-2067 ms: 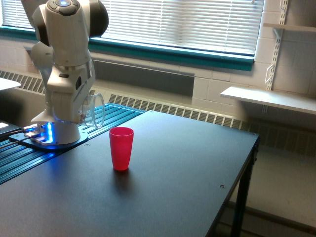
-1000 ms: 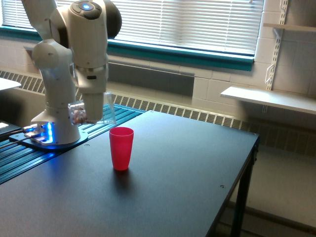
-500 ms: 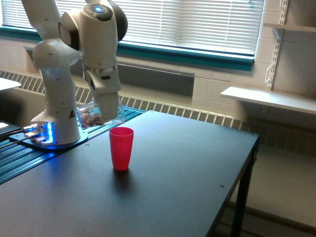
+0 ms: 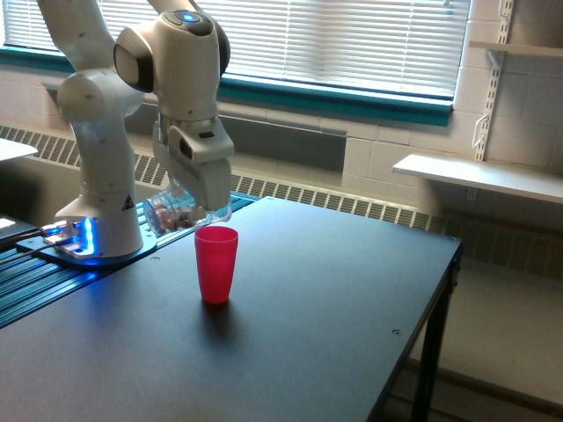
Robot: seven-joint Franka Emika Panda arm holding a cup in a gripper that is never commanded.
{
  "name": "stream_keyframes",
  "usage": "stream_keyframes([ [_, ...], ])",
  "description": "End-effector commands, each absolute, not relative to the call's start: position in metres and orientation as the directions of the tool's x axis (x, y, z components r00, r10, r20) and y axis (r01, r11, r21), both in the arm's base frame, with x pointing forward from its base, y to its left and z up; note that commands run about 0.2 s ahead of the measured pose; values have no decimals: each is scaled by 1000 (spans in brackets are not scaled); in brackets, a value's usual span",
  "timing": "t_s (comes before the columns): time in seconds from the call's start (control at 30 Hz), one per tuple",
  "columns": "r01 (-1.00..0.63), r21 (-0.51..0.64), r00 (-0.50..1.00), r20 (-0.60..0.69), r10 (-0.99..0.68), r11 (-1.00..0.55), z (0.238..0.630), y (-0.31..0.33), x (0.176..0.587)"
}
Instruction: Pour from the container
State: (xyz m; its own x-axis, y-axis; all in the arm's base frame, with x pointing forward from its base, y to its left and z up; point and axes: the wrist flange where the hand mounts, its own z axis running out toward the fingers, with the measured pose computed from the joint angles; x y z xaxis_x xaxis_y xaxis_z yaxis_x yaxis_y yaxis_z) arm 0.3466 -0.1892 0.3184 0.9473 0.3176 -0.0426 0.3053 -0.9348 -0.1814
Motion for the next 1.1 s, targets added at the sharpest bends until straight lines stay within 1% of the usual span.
stream_keyframes([
  [0.03, 428, -148, 902, 12, 431, -892, 321, -185, 344],
  [0.47, 602, -14, 798, 54, 601, -798, 323, -173, 342],
  [0.8, 720, 58, 691, 41, 722, -692, 325, -160, 347],
  [1.1, 825, 129, 554, 4, 832, -550, 322, -144, 351],
])
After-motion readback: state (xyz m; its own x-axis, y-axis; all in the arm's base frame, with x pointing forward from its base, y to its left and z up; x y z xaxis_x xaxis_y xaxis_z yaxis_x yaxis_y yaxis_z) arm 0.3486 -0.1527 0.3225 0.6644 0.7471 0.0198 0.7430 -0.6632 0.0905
